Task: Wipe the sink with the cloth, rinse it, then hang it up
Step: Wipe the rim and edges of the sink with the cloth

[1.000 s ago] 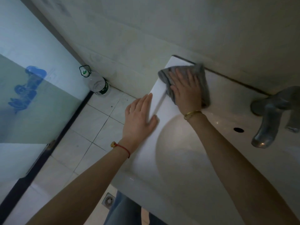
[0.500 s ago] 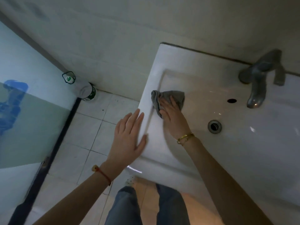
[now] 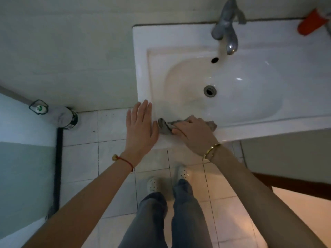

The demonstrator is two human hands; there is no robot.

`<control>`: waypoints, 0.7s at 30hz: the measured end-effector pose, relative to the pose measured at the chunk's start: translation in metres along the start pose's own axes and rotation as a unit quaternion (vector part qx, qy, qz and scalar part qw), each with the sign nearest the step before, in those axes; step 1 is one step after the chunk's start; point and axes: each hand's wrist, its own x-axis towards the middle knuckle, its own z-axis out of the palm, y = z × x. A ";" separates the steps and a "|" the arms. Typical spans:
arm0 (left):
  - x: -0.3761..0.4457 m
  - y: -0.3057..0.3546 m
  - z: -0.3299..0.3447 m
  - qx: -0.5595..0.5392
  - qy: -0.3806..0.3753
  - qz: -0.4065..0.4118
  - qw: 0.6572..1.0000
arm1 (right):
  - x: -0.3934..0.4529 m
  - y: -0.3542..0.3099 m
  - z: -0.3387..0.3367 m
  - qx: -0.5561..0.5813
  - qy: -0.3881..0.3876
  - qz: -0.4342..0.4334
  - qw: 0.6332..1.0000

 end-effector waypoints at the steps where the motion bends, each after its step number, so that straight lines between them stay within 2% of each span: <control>1: -0.002 0.003 0.000 -0.003 -0.001 0.010 1.000 | -0.008 -0.001 0.005 -0.021 0.037 -0.004 0.999; 3: -0.005 0.009 0.002 -0.011 -0.005 0.022 1.000 | -0.028 -0.007 0.016 -0.026 0.095 0.023 0.995; 8: -0.006 0.019 0.013 -0.010 0.012 0.004 1.000 | -0.044 0.008 0.046 -0.047 0.093 0.085 0.991; 12: -0.008 0.024 0.015 0.005 0.045 0.001 0.999 | -0.056 0.050 0.046 -0.060 0.169 0.115 0.977; 15: -0.009 0.037 0.016 -0.009 0.049 0.027 0.998 | -0.058 0.073 0.035 -0.068 0.220 0.205 0.951; 17: -0.011 0.049 0.021 -0.016 0.031 0.050 0.998 | -0.043 0.052 0.037 -0.045 0.234 0.260 0.936; 18: -0.012 0.053 0.023 -0.012 0.023 0.057 0.998 | -0.035 0.035 0.043 -0.036 0.236 0.255 0.937; 21: -0.015 0.055 0.027 -0.005 0.024 0.061 0.998 | -0.029 0.007 0.059 -0.032 0.232 0.165 0.958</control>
